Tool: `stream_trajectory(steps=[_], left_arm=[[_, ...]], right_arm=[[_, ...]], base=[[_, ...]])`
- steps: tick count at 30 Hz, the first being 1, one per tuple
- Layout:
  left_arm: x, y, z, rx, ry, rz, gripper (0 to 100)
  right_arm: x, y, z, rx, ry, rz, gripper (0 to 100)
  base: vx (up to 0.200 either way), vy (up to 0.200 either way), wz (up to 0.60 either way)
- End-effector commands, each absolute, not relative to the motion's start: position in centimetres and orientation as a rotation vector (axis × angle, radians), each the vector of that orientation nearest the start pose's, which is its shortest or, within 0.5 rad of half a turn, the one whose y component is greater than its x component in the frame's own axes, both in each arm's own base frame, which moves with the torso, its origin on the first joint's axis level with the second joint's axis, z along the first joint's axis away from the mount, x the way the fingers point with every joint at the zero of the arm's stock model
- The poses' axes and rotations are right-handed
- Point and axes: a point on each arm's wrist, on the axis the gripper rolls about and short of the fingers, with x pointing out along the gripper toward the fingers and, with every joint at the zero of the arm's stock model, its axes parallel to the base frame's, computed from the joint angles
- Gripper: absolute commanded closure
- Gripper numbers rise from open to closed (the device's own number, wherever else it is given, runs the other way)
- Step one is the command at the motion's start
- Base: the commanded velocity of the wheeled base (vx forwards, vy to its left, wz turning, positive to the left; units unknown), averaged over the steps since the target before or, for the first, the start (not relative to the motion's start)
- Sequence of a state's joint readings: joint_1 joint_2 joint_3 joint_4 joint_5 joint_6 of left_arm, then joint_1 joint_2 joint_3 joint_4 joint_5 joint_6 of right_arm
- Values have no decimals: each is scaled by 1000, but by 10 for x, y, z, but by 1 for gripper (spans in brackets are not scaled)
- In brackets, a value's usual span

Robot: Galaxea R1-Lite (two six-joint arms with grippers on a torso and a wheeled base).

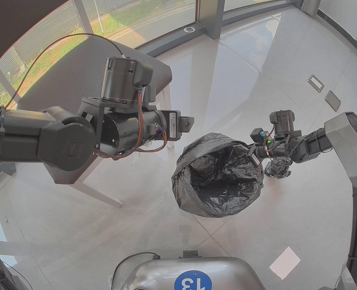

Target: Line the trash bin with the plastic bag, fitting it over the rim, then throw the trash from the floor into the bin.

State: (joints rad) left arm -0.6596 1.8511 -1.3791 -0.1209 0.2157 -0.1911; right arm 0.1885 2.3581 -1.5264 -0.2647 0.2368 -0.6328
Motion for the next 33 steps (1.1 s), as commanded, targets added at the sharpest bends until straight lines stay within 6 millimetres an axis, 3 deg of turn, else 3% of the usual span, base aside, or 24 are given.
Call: stream_trajectory(steps=[1,11,26,32,33], left_arm=[[294,-222,241,-37,361,-406,0],[294,-223,240,-36,362,-407,0],[297,-226,234,-47,360,-407,0],[297,-230,231,-49,360,-416,0],[298,-231,230,-48,361,-416,0]], right_arm=[[464,95,71,-589,436,590,100],[451,99,66,-585,462,620,100],[395,110,63,-588,504,683,100],[390,107,57,-587,524,684,100],[390,107,57,-586,523,682,0]], base=[[0,0,0],[0,0,0],[0,0,0],[0,0,0],[0,0,0]])
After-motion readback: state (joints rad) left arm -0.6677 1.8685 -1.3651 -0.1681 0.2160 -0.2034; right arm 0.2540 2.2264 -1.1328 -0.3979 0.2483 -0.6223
